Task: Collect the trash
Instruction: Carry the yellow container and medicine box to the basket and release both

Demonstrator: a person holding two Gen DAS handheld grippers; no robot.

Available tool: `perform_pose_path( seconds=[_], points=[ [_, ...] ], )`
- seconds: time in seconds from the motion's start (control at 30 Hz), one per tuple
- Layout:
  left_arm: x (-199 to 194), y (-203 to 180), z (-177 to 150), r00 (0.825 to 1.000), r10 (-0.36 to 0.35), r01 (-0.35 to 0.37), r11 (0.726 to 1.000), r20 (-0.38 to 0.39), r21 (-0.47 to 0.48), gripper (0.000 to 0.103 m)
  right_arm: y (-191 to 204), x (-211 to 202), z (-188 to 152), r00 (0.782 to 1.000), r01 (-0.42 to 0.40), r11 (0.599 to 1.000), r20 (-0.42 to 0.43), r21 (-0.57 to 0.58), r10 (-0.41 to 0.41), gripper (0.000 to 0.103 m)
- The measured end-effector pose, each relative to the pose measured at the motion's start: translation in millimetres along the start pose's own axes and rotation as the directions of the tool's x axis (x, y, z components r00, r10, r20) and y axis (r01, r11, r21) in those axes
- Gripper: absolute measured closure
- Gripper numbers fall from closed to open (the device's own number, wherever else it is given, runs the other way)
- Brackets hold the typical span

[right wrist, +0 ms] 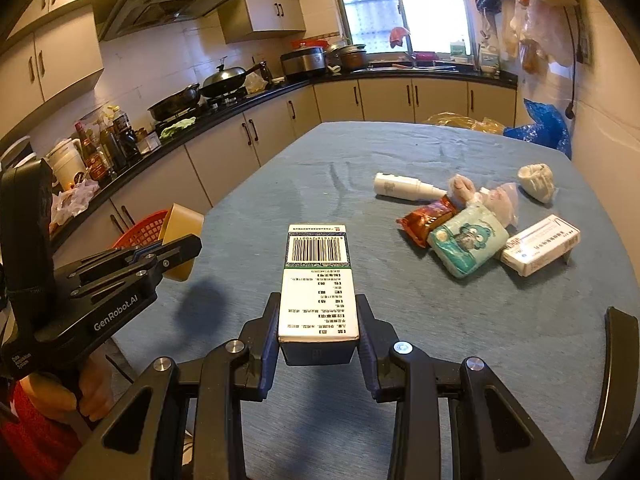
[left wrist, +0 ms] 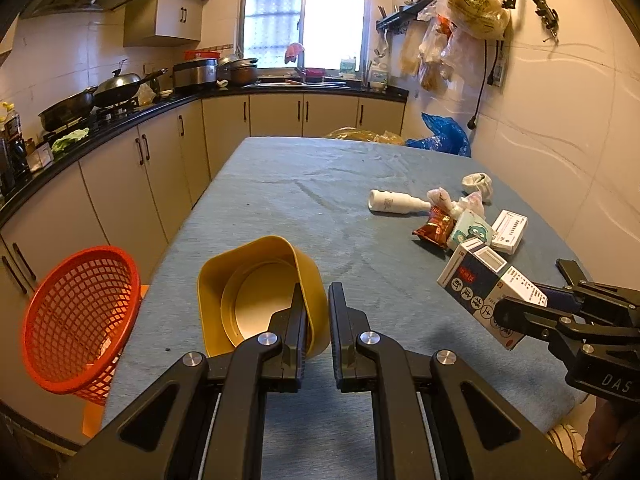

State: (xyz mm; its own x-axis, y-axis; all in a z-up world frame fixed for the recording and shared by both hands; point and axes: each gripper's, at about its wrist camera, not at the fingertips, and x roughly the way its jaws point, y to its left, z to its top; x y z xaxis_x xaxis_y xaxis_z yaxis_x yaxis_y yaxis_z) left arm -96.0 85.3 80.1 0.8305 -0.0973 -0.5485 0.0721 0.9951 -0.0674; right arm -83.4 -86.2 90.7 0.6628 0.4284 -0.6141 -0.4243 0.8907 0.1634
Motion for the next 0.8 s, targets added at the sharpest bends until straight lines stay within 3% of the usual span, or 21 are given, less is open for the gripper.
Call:
perform_pose_path(
  seconds=[0.43,0.8],
  points=[
    [-18.3,43.8,3.8,0.998,0.044,-0.041,0.996,0.04,-0.074,0.093,44.2,23.6,18.6,0.998,-0.053,0.996,-0.024,-0.075,0.051,0.066],
    [-48.0,117.8,13.5,0.979,0.176,-0.156,0.971,0.099,-0.182,0.093,102.5,51.6,48.3,0.987,-0.158,0.976,-0.06,-0.151,0.151,0.066]
  ],
)
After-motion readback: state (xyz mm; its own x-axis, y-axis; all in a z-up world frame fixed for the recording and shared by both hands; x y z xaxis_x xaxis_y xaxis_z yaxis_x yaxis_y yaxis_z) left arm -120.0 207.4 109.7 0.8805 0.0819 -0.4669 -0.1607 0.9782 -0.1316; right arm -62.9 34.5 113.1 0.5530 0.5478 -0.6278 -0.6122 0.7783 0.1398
